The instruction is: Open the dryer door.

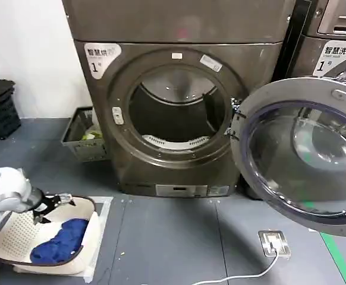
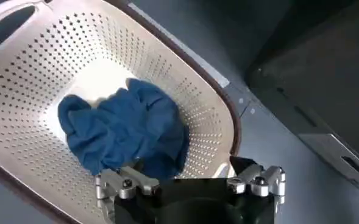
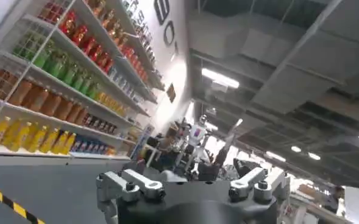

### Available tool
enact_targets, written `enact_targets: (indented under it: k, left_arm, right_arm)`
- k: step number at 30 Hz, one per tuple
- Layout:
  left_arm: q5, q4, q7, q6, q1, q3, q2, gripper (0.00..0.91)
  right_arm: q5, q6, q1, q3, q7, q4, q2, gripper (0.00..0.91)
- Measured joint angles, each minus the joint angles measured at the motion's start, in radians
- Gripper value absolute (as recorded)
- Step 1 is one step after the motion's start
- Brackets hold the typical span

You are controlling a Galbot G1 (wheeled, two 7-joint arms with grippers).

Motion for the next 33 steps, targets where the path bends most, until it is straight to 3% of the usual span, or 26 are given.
enact_targets:
  k: [16,33]
  left_arm:
    - [-0.004,-0.021,0.002,0.0,0.025,-0.017,0.001,0.907]
    - [0.013,-0.036,0.009,0.0,0.036,-0.023,0.004,0.907]
  right_arm:
    - [-0.002,-0.016,0.009,0.017,-0.004,-0.009,0.002,0.907]
    - [-0.007,-0.071,0.023,0.049,0.032,-0.03,0.009,0.907]
